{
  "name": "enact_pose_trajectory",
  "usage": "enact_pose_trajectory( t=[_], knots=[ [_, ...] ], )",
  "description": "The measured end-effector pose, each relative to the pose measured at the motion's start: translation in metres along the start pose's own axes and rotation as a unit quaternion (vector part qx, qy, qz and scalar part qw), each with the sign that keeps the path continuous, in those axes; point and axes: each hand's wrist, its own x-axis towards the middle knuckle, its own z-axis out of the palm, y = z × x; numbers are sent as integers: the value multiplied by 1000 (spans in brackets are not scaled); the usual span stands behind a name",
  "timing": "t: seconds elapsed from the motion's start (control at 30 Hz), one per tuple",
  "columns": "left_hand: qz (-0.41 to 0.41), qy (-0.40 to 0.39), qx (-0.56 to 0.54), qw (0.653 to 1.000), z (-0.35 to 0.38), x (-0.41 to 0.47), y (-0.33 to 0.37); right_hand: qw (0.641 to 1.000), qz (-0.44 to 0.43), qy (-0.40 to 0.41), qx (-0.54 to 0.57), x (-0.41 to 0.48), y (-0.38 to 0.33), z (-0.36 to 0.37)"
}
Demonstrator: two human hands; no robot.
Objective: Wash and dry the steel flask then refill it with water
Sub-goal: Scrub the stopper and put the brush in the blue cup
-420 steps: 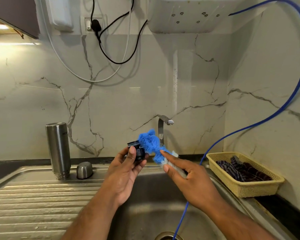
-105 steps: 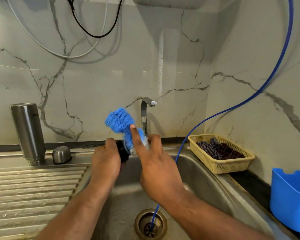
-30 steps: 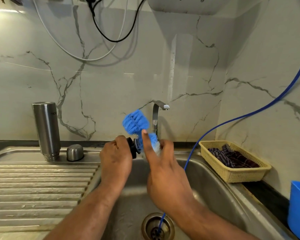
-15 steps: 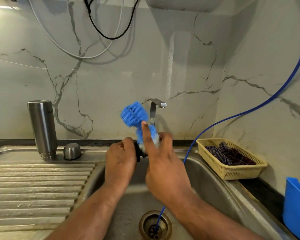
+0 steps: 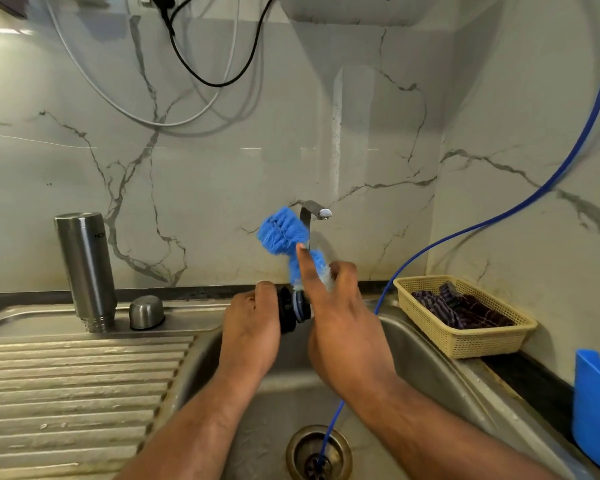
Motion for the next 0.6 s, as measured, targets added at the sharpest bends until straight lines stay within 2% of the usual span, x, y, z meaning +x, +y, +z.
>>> enact_pose_trajectory(
  t=[0.1, 0.2, 0.3, 0.4, 0.53, 0.6],
  knots=[
    [-88, -57, -68, 992, -1, 1, -11, 994, 54, -92, 4, 6, 25, 9],
    [-132, -96, -85, 983, -9, 3, -26, 964, 105, -240, -37, 3, 52, 22],
    [-189, -119, -103, 969, -8, 5, -36, 937, 122, -313, -90, -2, 63, 33],
    [-224, -119, -99, 962, 1, 14, -54, 925, 128, -342, -104, -2, 70, 42],
    [-163, -107, 37, 980, 22, 36, -69, 926, 153, -331, -104, -1, 80, 48],
    [-141, -91, 70, 983, 34, 47, -70, 930, 167, -313, -92, 0, 84, 47]
  ],
)
